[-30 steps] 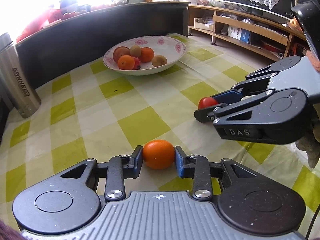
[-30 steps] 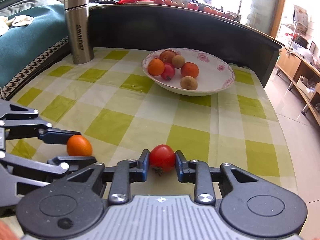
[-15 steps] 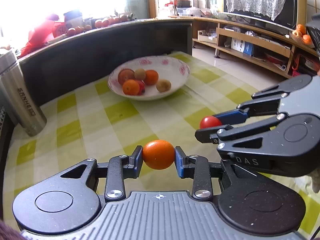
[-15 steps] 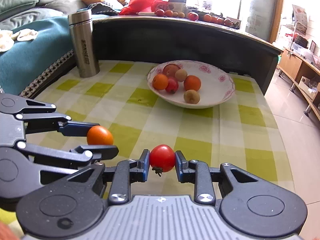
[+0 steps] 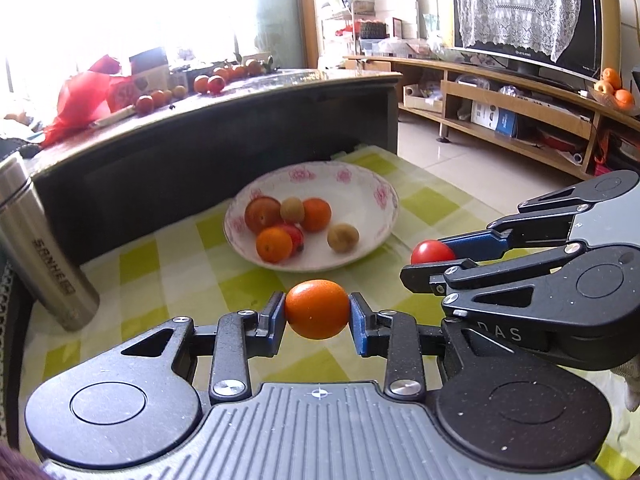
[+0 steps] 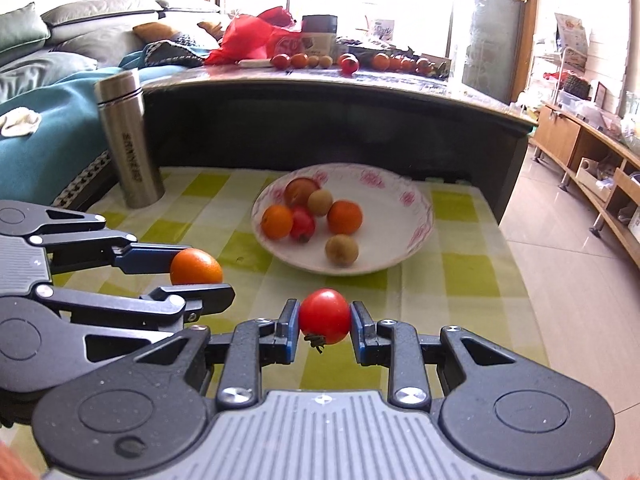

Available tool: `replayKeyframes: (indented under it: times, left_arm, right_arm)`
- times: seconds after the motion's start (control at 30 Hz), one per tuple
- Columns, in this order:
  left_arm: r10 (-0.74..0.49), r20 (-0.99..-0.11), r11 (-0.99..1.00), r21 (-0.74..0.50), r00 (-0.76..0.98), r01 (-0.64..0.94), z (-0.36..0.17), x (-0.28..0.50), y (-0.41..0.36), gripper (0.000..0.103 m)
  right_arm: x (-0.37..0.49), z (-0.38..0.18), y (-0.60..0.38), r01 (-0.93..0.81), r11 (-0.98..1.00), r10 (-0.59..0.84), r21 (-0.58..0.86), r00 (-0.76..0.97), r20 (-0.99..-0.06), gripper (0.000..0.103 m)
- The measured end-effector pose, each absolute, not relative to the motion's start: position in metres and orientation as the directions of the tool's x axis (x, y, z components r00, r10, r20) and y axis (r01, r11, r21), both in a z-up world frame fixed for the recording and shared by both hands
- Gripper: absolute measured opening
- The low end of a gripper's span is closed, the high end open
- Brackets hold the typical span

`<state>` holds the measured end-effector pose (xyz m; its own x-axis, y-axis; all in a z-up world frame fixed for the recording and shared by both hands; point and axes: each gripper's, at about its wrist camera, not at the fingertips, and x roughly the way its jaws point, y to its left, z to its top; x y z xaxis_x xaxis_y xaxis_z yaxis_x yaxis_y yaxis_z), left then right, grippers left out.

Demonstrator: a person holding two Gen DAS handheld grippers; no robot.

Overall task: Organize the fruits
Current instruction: 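Lift the orange and tomato and carry both over the white plate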

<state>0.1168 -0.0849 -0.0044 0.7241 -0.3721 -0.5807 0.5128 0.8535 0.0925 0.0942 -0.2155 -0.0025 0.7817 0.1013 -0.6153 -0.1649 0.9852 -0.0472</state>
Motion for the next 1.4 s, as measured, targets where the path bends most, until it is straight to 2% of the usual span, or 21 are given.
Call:
replayKeyframes:
  times: [0.53,1.4]
  left_arm:
    - [-0.356,-0.547,0.847,0.153,0.757,0.509,0.004,0.182,-0.11,0.041]
    - [-0.321,-0.558,0.854,0.179,0.765,0.489,-0.006,0.215,-0.123,0.04]
  right_arm:
    - [0.165,0.008,-0.235,-0.12,0.991,0.067,-0.055,0.818,-0.572,0.033]
    - [0.205,-0.005,-0.249,-0.101,0.994,0.058,-0.044,0.813,-0.579,0.033]
